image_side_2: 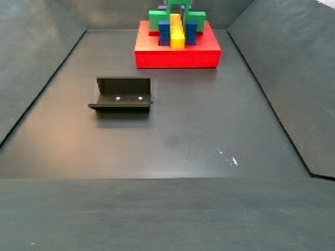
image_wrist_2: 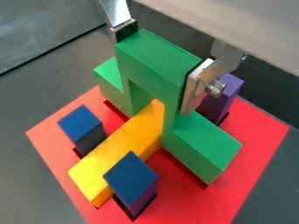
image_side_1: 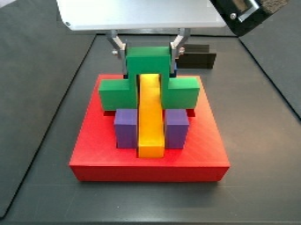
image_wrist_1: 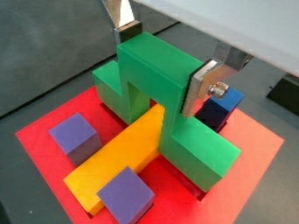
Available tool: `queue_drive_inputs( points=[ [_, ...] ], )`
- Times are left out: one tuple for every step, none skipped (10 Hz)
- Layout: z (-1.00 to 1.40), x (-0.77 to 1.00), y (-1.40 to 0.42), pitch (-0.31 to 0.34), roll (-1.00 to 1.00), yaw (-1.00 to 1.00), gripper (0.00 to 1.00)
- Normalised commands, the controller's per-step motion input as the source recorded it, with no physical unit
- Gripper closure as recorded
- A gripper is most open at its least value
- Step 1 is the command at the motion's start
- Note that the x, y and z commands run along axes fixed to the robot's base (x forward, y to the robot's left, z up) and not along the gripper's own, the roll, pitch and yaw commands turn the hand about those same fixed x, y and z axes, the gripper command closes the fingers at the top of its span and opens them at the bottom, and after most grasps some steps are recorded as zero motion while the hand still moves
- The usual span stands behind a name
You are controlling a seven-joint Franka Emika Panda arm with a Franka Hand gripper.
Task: Pick up the green object. Move up. Move to above the board. Insert the green object.
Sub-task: Insert the green object.
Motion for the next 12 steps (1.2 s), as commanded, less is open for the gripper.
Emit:
queue_drive_inputs(
  points=[
    [-0.26,0.00,-0.11,0.000,0.22,0.05,1.00],
    [-0.27,0.01,-0.13,0.000,0.28,0.06,1.00],
    [-0.22,0.14,-0.12,0.000,0.32,0.04,1.00],
    [-0.09,0.31,-0.08,0.000,0.29,0.02,1.00],
    [-0.03,0.46,-0.05,0.019,0.24,0.01,1.00],
    [-0.09,0.36,-0.07,0.029,0.25,0.00,1.00],
    [-0.11,0.26,-0.10,0.000,0.20,0.00,1.00],
    [-0.16,0.04,-0.16,0.000,0.11,-0.07,1.00],
    [-0.20,-0.11,-0.02,0.000,0.03,-0.22,1.00],
    [-0.11,-0.15,0.00,0.000,0.00,-0.27,1.00],
    [-0.11,-0.06,0.00,0.000,0.00,-0.20,1.00],
    [-0.05,-0.05,0.04,0.000,0.00,-0.16,1.00]
  ],
)
